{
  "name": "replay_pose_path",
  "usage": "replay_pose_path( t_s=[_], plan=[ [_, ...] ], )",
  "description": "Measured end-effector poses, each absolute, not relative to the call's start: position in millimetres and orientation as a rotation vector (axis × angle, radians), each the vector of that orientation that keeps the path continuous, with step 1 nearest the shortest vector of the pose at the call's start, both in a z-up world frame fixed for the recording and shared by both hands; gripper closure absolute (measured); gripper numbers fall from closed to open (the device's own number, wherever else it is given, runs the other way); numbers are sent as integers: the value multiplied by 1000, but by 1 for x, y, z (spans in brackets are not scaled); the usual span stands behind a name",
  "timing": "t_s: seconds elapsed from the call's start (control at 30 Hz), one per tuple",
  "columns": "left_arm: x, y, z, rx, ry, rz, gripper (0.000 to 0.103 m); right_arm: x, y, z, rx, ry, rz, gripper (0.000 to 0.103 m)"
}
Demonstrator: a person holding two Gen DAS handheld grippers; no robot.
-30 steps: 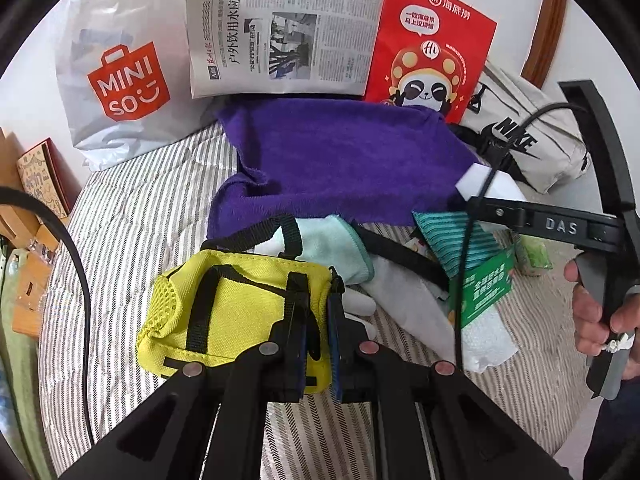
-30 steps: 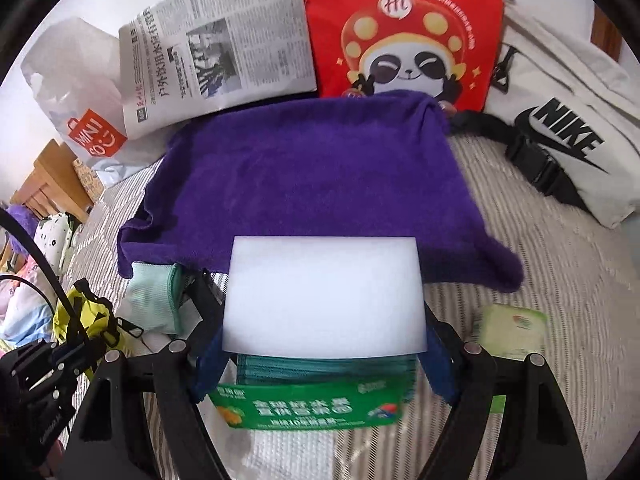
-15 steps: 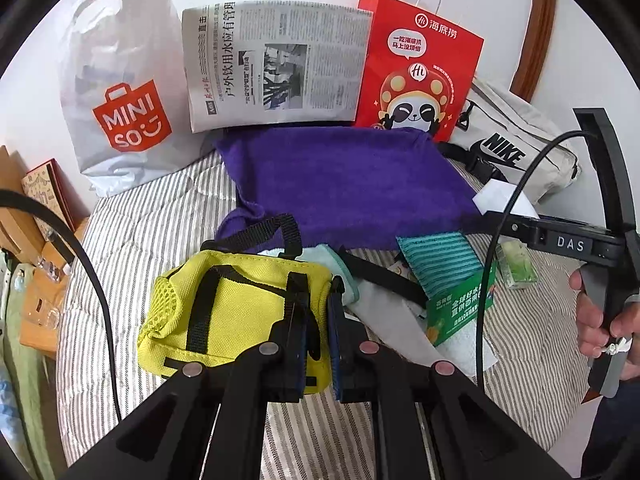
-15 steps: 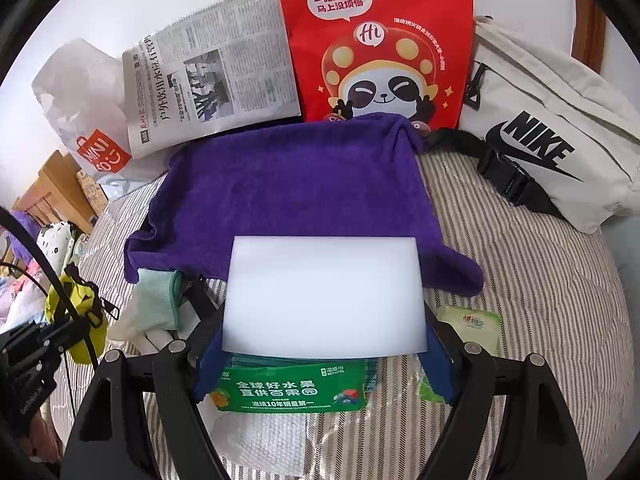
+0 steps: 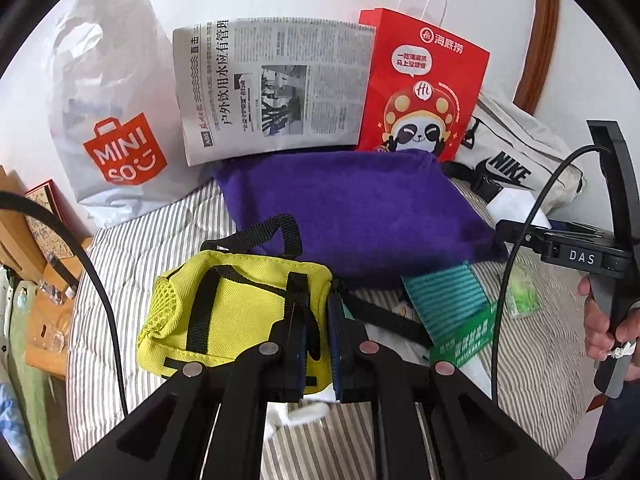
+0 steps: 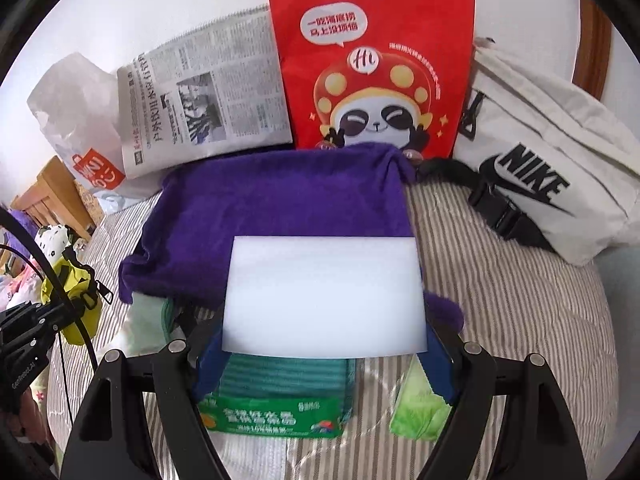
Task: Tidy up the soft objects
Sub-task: 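Carry the sponge onto the purple towel with the right tool while the left tool sets the yellow bag there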
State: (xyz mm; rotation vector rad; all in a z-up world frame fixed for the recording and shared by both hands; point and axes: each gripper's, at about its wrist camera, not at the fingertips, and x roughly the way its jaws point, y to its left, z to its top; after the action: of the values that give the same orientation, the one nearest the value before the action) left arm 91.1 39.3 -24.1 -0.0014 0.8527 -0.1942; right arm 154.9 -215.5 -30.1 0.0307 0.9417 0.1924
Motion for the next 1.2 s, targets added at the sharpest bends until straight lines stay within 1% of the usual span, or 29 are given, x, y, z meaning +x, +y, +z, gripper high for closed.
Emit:
replay_pose_path(
  t_s=[0.4,0.7,0.9,1.2],
  plan=[
    [156,29,-19,14,833,-226,94,205,-216,-30,2,937,183,23],
    [208,22,-35,9,845,-243,94,259,-218,-49,18,950,164,23],
    [242,20,-49,-9,871,-245,94,295,-209,-65,7,975,148,23],
    [278,16,-76,-15,916,-232,94,330,-194,-110,-43,1078,138,23]
  ],
)
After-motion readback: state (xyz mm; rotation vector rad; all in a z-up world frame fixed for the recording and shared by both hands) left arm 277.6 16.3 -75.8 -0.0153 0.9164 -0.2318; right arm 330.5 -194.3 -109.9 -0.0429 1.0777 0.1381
